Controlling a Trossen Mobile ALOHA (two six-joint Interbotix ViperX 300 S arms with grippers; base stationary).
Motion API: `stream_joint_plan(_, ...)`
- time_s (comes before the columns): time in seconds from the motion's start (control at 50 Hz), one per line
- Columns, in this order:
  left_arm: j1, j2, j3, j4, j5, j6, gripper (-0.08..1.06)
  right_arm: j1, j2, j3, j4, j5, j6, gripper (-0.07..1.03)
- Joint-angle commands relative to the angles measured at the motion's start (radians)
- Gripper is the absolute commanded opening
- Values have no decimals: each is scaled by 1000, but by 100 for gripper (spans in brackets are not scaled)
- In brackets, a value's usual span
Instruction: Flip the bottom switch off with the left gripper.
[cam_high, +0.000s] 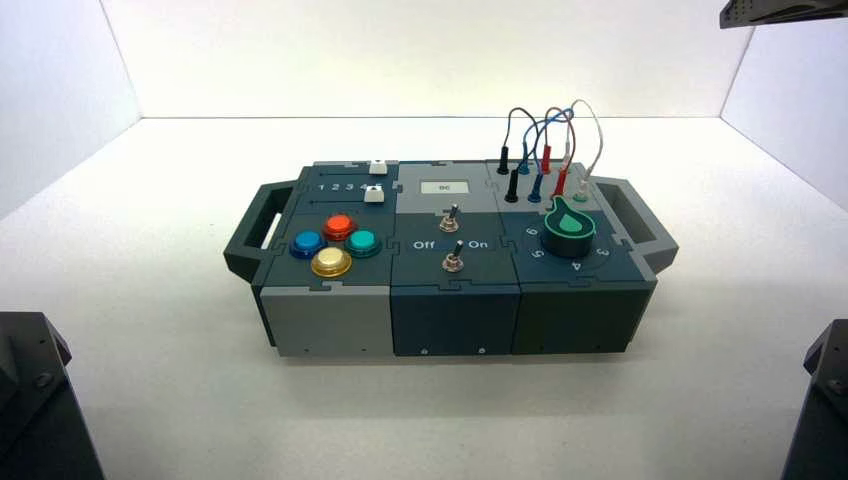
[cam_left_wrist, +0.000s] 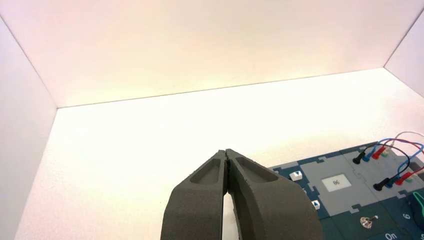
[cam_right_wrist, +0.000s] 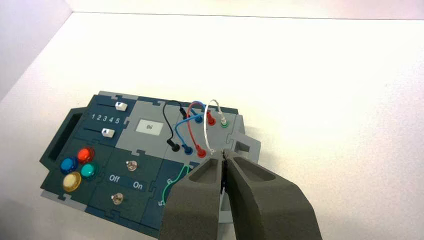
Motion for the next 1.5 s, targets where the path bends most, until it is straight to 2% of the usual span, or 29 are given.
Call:
stream_joint_plan(0.02, -31, 87, -26, -12, 3, 2, -3, 0, 38, -35, 9, -5, 0, -2)
stream_joint_plan(0.18, -161, 245, -80, -35, 32, -9, -3, 0, 143, -44, 26, 3, 2, -2)
stream_joint_plan(0.32, -331, 397, -176, -41, 57, -15, -3, 0, 262, -64, 35, 5, 0, -2)
stream_joint_plan(0.4, -407, 474, -225, -44, 75, -23, -3, 0, 322, -72, 41, 6, 0, -2)
stream_joint_plan(0.56, -505, 603, -325, -48, 127, -35, -3, 0, 403, -69, 87, -9, 0, -2)
stream_joint_plan(0.66, -563, 672, -382, -48, 169, -41, -3, 0, 422, -60, 94, -28, 5, -2)
stream_joint_plan(0.84, -615, 747, -442, -48, 207, -38, -3, -6, 448, -38, 98, -87, 29, -2)
stream_joint_plan(1.02, -626, 761, -449, -48, 209, -37, -3, -48, 523, 0, 100, -147, 43, -2)
stream_joint_plan(1.26, -641, 767, -449, -48, 232, -32, -3, -51, 649, -25, 104, -170, 43, -2)
stream_joint_plan(1.38, -655, 793, -459, -48, 239, -14, -3, -51, 767, -46, 129, -187, 43, -2)
stream_joint_plan(1.5, -666, 825, -476, -46, 252, 2, -3, -48, 862, -84, 135, -189, 40, -2)
